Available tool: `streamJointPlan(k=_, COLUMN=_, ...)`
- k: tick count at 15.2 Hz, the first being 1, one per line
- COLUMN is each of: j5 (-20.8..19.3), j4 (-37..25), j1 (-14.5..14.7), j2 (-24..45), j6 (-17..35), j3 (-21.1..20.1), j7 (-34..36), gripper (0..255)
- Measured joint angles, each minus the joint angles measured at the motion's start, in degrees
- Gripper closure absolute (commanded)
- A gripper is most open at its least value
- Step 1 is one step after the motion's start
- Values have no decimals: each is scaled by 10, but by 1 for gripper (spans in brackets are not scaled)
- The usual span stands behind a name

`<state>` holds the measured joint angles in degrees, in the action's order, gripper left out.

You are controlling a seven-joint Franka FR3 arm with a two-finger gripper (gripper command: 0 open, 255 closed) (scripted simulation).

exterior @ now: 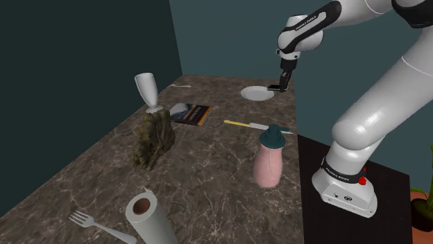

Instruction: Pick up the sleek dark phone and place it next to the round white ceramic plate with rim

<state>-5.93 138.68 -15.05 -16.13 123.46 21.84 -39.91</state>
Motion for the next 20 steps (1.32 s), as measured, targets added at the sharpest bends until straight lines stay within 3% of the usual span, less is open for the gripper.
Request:
streamJointPlan(k=15, j5=26, j4=40, j1=2, j2=82, j6=119, j3=25, j7=-39, gripper=255)
streamJointPlan(k=20, j5=31, j4=44, j1=3, j2=91, j6=131, j3=26, j7=-42, gripper=255)
